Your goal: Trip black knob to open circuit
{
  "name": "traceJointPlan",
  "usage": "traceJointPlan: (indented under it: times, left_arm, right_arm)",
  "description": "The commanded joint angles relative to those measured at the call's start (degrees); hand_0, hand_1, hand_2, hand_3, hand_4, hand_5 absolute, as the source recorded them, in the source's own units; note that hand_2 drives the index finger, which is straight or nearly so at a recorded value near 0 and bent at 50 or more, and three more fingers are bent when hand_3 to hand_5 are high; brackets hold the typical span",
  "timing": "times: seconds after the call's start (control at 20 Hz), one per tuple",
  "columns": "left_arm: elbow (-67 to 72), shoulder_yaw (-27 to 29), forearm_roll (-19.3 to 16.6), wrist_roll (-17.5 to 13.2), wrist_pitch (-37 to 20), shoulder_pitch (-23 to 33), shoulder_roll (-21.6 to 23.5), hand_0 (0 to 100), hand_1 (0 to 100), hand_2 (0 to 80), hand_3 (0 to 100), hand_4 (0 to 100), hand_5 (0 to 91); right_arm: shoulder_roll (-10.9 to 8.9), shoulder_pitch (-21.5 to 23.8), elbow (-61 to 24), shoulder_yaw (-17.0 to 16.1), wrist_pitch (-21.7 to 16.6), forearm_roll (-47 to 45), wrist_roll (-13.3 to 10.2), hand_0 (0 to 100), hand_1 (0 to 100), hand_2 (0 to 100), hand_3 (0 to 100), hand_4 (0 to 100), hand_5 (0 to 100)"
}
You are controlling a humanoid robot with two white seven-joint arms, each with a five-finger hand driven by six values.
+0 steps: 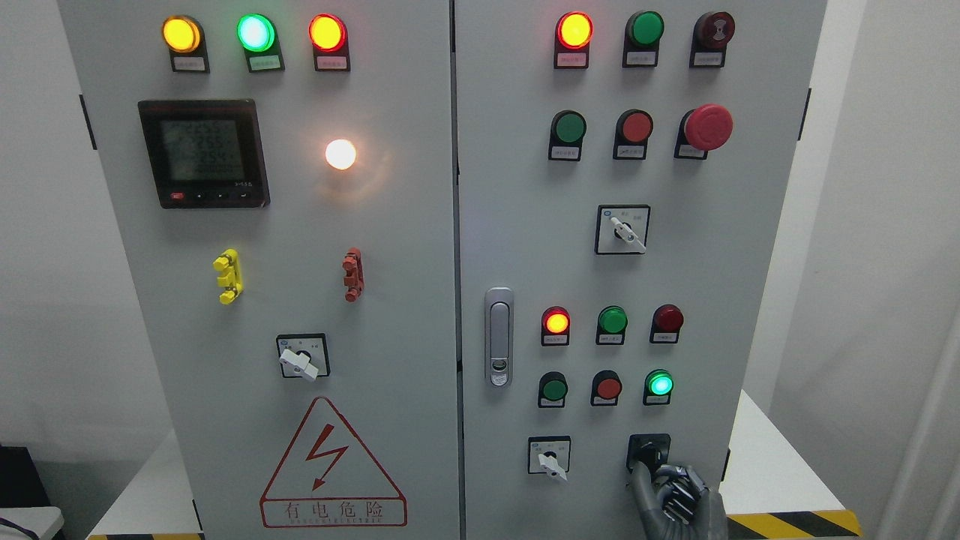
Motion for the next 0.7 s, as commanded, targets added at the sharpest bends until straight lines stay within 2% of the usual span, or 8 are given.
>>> traceJointPlan:
  times: [0.0, 0.65]
  left_arm:
    - [0.0, 0.0, -1.9, 0.0, 0.0, -0.4, 0.0, 12, 39, 0.0, 0, 0, 0.0]
    - [0.0, 0.0, -1.8, 0.0, 0.0, -0.4, 0.0, 12, 39, 0.0, 0, 0, 0.0]
  right_arm:
    - [0.01, 0.1, 0.0, 0.2, 0.0, 0.3, 1.3, 52, 78, 66, 96, 98, 98]
    - [-0.08, 0.3, 0.2, 0.2, 0.0, 4.2, 1.4, 51, 78, 65, 95, 98, 98]
